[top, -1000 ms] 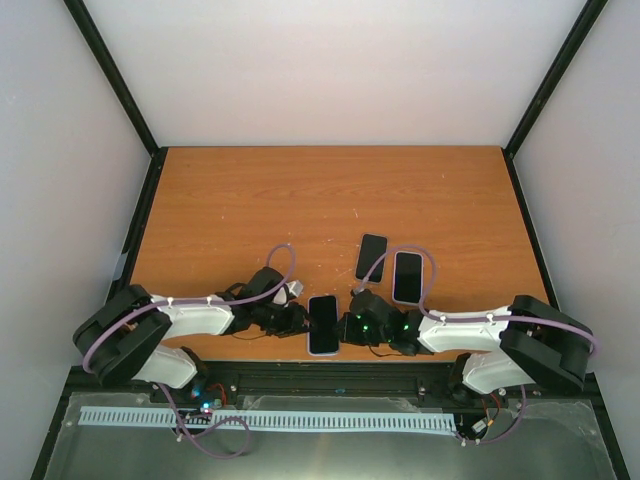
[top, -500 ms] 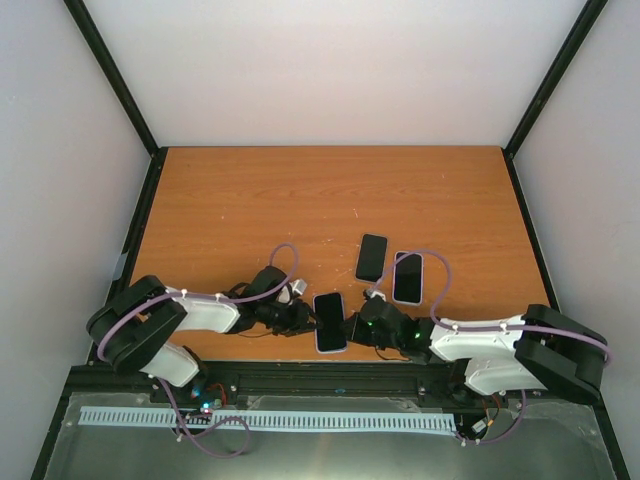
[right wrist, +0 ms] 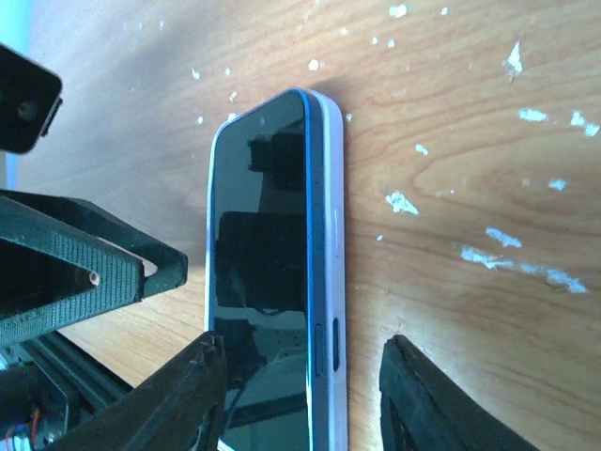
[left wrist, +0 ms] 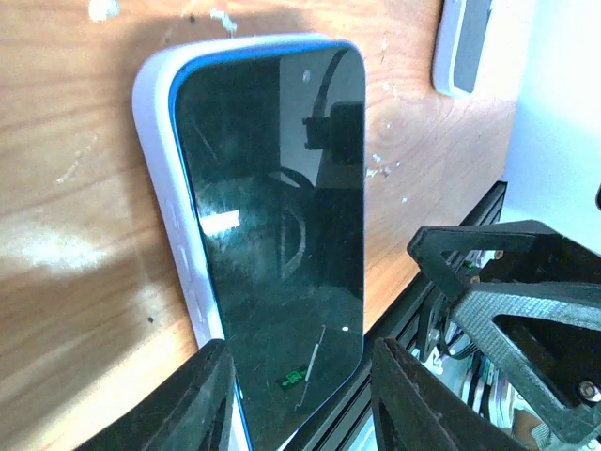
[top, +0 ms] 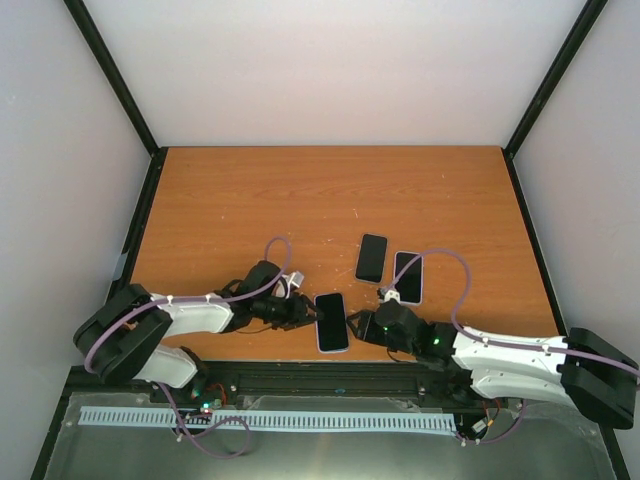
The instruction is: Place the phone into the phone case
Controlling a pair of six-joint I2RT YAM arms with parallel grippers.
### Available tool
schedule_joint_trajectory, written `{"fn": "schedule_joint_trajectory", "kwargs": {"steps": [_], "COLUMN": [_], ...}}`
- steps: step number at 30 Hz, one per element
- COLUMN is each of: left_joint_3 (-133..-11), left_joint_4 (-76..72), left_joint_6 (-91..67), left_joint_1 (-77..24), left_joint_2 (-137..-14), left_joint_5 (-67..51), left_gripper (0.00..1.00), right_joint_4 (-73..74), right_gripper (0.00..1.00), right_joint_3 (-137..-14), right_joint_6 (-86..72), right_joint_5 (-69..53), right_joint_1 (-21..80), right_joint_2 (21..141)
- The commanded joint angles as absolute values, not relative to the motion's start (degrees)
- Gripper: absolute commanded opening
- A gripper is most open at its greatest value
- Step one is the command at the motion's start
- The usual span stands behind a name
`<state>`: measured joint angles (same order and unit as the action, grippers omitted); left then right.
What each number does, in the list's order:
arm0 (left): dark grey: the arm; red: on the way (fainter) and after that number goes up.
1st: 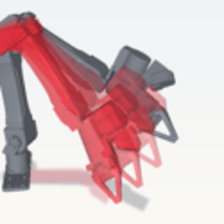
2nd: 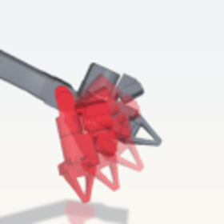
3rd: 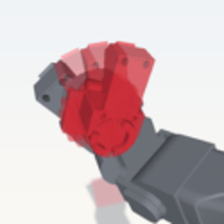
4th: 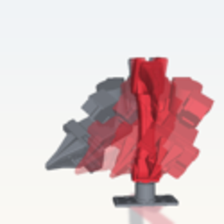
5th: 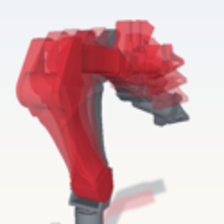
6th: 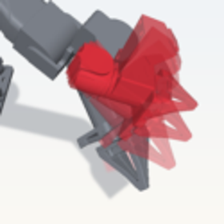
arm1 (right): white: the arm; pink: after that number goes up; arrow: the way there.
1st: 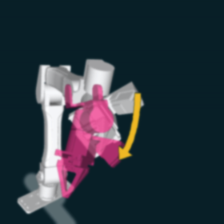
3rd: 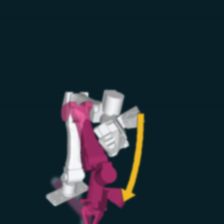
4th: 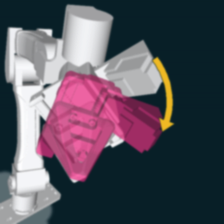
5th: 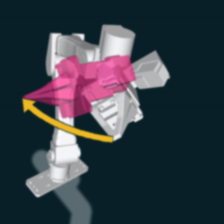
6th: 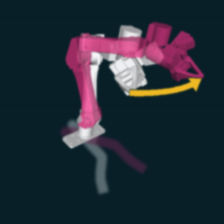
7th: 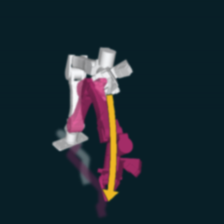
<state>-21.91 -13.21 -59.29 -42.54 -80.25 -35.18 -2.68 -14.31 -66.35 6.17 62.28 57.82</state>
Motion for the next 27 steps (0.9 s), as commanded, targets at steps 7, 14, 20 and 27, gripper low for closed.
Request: {"fn": "schedule_joint_trajectory", "kwargs": {"steps": [7, 14, 20, 27], "left_joint_3": [-21.1, -19.2, -18.0, -16.4], "left_joint_4": [-13.3, -15.5, -18.8, -21.8], "left_joint_6": [-56.2, -56.2, -56.5, -57.4], "left_joint_1": [-36.4, -35.6, -35.5, -35.6], "left_joint_2": [-77.9, -78.7, -81.1, -81.8], "left_joint_5": [-38.2, -39.4, -41.7, -42.2], "left_gripper": [0.42, 0.44, 0.42, 0.38], "right_joint_4": [-1.9, -8.2, -13.4, -20.6], "right_gripper": [0.65, 0.8, 0.87, 0.87], "right_joint_3": [-15.9, -17.8, -19.0, -20.5], "right_joint_6": [-63.4, -62.3, -62.5, -62.7], "right_joint_5": [8.3, 5.2, 1.6, -1.3], "right_joint_1": [62.6, 62.5, 62.5, 62.4], "right_joint_2": [58.1, 67.7, 75.0, 78.0]}}
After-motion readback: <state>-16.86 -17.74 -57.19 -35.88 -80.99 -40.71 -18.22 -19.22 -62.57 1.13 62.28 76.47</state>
